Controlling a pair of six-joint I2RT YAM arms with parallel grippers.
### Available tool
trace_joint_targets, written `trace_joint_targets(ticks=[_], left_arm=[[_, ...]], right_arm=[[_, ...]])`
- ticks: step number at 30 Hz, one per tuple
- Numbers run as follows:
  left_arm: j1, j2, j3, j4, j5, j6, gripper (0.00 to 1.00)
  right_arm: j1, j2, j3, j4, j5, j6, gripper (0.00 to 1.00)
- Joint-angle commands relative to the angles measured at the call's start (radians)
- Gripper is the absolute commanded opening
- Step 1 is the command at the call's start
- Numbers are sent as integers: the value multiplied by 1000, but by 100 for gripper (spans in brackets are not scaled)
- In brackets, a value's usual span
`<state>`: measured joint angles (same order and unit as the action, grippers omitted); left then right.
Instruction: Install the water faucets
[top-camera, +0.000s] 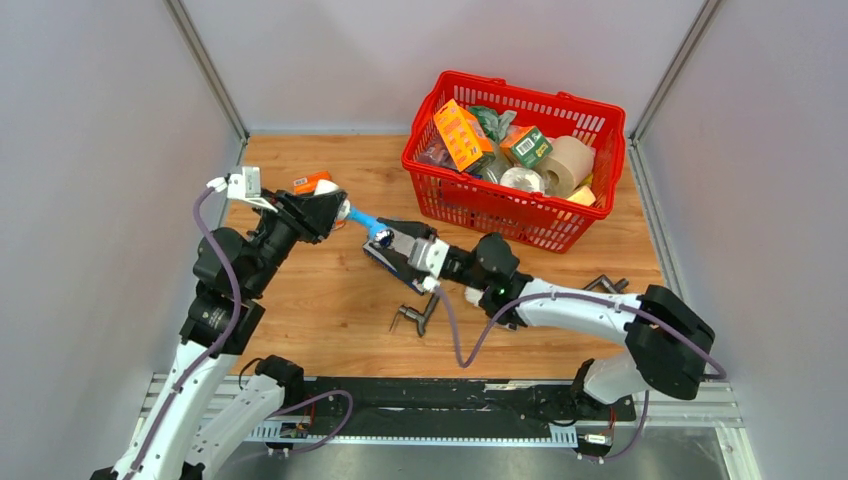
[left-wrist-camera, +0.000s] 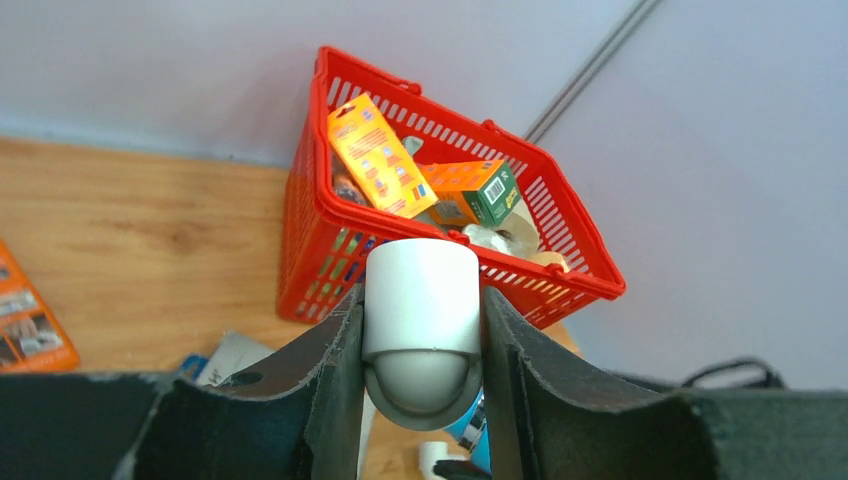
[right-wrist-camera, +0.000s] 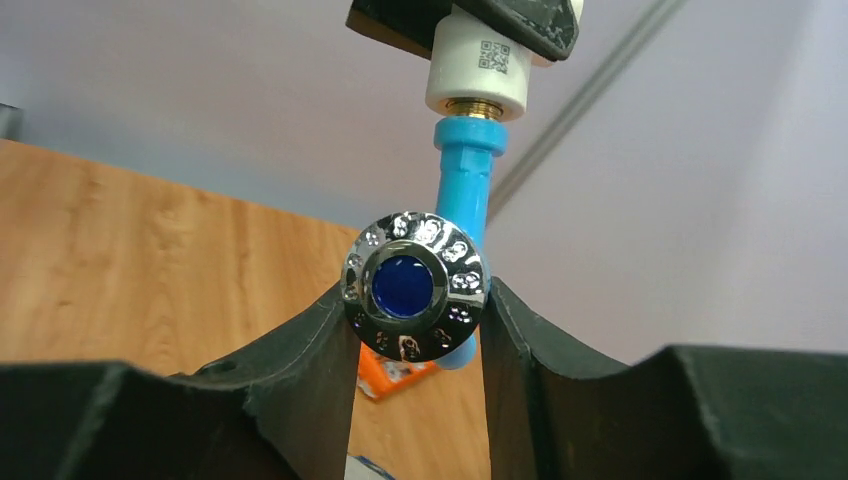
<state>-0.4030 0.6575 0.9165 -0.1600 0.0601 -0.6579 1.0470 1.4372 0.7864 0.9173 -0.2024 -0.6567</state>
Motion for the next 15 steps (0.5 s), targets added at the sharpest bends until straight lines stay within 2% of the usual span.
trace_joint_targets(ticks=[1,6,8,11,13,15], left_arm=[[-5,-21,-59,154,217,167,0],[-5,-44,-73,217,358,233,0],[-5,-48,-73,224,432,245,0],[-5,-56,-68,223,492,254,0],[-5,-64,-74,224,500,245,0],[-5,-67,-83,234,483,224,0]], right_arm=[[-145,-17,111,-103,-464,571,19],[-290,98,212,-57,-759,1009,12],[-326,133,209,64,-811,1202,11],[-370,172,186,256,-810,1415,17],[-403,181,194,220,-816,1421,29],[-427,160,182,99,-757,1337,38]])
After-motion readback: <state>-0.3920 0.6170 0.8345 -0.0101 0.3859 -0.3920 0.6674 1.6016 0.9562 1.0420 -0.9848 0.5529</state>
